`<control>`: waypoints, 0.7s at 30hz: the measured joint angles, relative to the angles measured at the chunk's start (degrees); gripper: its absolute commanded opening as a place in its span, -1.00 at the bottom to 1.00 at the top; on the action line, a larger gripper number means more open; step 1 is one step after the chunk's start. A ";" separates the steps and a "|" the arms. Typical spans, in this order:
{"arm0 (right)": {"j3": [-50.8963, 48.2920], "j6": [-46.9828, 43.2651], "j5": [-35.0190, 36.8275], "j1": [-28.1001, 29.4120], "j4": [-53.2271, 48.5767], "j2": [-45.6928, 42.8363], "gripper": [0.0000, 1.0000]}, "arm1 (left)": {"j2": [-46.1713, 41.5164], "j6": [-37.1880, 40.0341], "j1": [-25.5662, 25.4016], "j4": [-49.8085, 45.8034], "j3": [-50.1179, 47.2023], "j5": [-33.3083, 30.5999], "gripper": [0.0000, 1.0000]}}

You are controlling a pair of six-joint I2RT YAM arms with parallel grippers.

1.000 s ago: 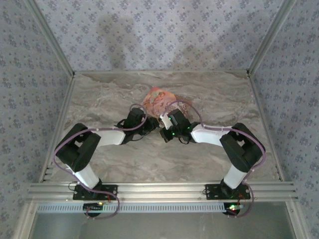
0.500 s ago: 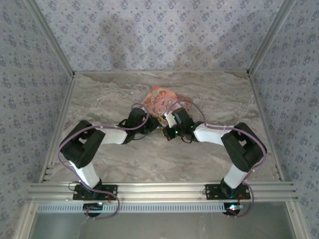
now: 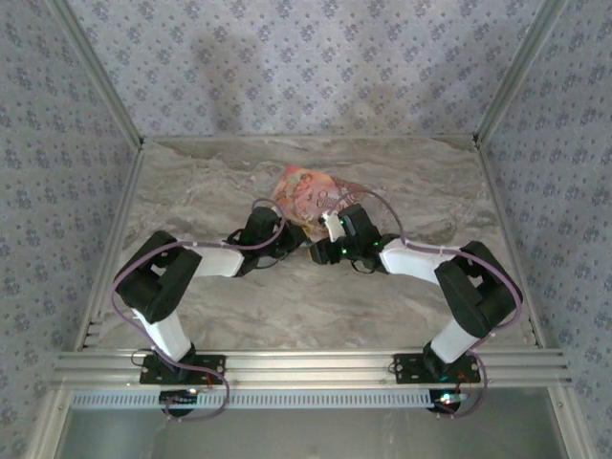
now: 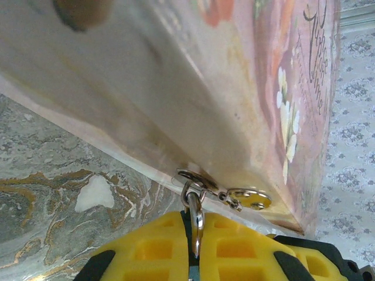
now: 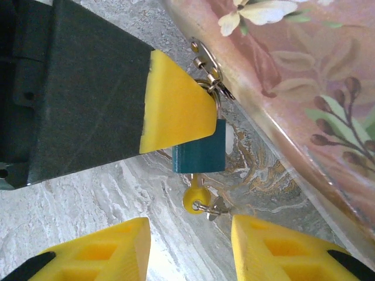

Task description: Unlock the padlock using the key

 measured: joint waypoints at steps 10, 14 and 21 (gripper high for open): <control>3.02 -0.59 2.05 1.55 -1.01 3.23 -0.19 | -0.04 -0.02 0.00 -0.13 0.00 0.22 -1.00; 5.35 -1.22 2.45 1.81 -2.21 4.57 -0.28 | -0.09 -0.02 0.02 -0.24 0.00 0.26 -1.00; 5.62 -1.46 2.21 2.14 -3.17 5.60 -0.11 | -0.09 -0.02 0.39 -0.28 0.04 0.85 -1.00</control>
